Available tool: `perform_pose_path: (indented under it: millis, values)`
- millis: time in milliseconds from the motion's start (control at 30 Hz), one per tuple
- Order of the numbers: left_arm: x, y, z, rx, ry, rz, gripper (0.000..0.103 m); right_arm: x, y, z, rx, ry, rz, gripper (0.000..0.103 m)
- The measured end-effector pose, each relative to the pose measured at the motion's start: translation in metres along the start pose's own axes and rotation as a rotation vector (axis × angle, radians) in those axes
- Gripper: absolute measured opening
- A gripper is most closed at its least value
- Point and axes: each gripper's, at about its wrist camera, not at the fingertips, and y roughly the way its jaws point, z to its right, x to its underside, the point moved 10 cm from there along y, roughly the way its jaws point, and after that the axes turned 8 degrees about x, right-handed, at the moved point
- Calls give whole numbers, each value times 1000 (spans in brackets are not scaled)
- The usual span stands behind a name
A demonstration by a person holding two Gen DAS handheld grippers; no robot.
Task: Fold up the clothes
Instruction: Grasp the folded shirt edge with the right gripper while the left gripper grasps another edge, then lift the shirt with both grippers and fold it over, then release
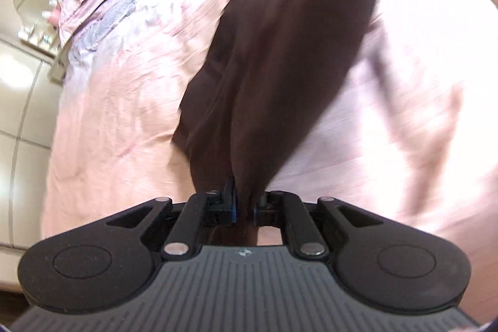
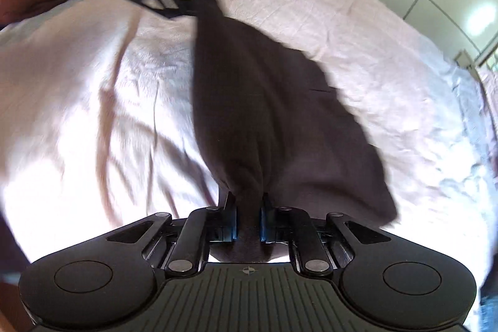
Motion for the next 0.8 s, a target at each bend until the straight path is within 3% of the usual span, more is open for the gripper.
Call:
perform_pose_path:
  millis: [100,200,300,400,600,633,700,800]
  values:
    - [-29,-37,74,46,-24,-10,7,34,-34,10,-19,-62,13,11]
    - [-50,-48,143,70,-71,-17,7,74,-59,10,-58,-99,16,11]
    - [-50,-42,195,33,-95,-29,7,117,-66,3,-73,-108,11,11]
    - [-37,-33,216,-32,-163,12,8,151,-58,-4,-52,-102,34,11]
    - [-18,-21,232,-177,-219,137,16,175,-37,-4,128,-54,183,15]
    - [-16,-21,235,-202,-225,149,16,176,-34,-4,157,-51,210,19]
    - [-14,-19,239,-250,-236,172,16,178,-31,-1,229,-55,259,48]
    - [-10,-25,246,-287,-274,179,18,183,-35,5,273,5,315,51]
